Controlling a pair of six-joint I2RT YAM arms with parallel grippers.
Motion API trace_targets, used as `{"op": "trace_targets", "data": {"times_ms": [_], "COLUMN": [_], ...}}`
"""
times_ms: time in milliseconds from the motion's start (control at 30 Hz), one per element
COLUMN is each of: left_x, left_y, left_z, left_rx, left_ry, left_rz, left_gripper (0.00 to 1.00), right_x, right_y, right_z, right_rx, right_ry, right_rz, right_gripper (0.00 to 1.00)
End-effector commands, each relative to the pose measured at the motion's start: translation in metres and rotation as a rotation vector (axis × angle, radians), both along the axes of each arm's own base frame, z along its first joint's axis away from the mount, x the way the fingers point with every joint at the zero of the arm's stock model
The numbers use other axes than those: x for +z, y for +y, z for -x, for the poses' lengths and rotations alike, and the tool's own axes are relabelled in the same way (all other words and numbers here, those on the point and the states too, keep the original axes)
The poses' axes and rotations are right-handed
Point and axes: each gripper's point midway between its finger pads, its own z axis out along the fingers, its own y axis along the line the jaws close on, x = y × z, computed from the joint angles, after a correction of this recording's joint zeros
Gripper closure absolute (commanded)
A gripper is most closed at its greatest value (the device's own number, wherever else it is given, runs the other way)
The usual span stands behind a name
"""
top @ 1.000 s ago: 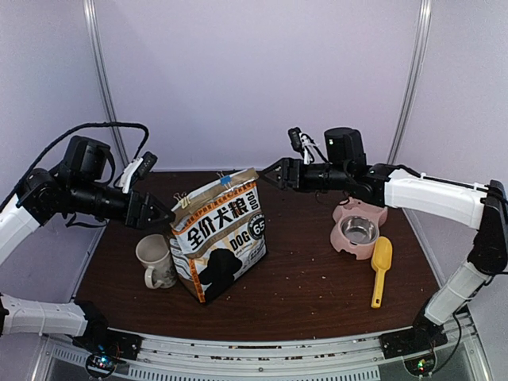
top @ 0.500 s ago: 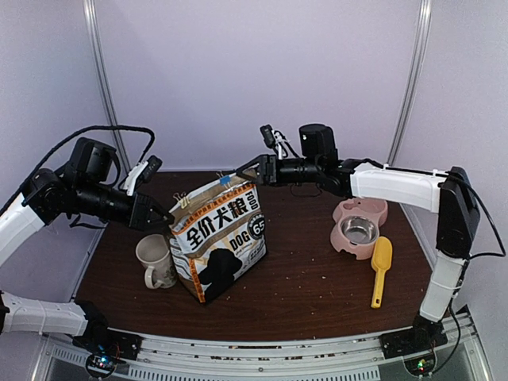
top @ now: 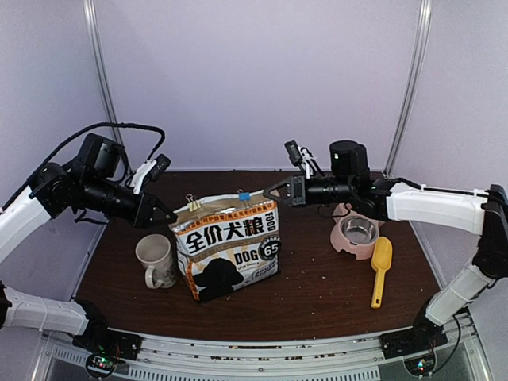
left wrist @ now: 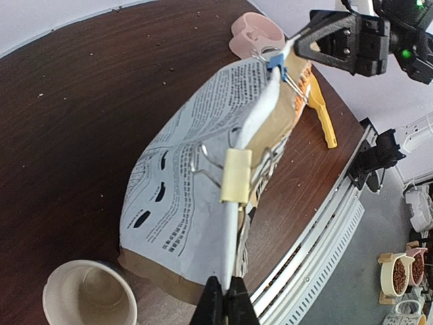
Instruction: Serve the pet food
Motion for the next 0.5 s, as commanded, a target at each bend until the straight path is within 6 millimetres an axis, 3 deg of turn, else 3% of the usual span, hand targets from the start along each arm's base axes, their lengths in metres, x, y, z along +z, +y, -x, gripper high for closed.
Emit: {"op": "trace_targets", "data": {"times_ms": [0, 100, 200, 367, 467], "left_x": [0.029, 0.034, 0.035, 0.033, 0.038], "left_y": [-0.02, -0.032, -0.039, -0.043, -0.04], "left_z": [-0.017, -0.015, -0.013, -0.011, -0.012], "left_rx": [-0.112, -0.201, -0.26, -0.316, -0.317], "left_ry": [-0.144, -0.174, -0.191, -0.212, -0.261], "left_rz": [0.029, 0.045, 0.052, 0.055, 0.038], "left_gripper": [1.0, 1.0, 0.91, 0.59, 0.35], "right_x": [0.028, 0.006, -0.015, -0.006, 0.008], "right_y": [-0.026, -0.041, -0.054, -0.072, -0.085], "right_z": [0.053, 0.074, 0.09, 0.096, 0.095], "right_rx": [0.014, -0.042, -0.103, -0.168, -0.198], "right_ry": [-0.121, -0.103, -0.073, -0.1, -0.17], "right_rz": [0.022, 0.063, 0.056, 0.047, 0.129], "right_gripper": [1.0, 1.0, 1.0, 0.52, 0.3]}}
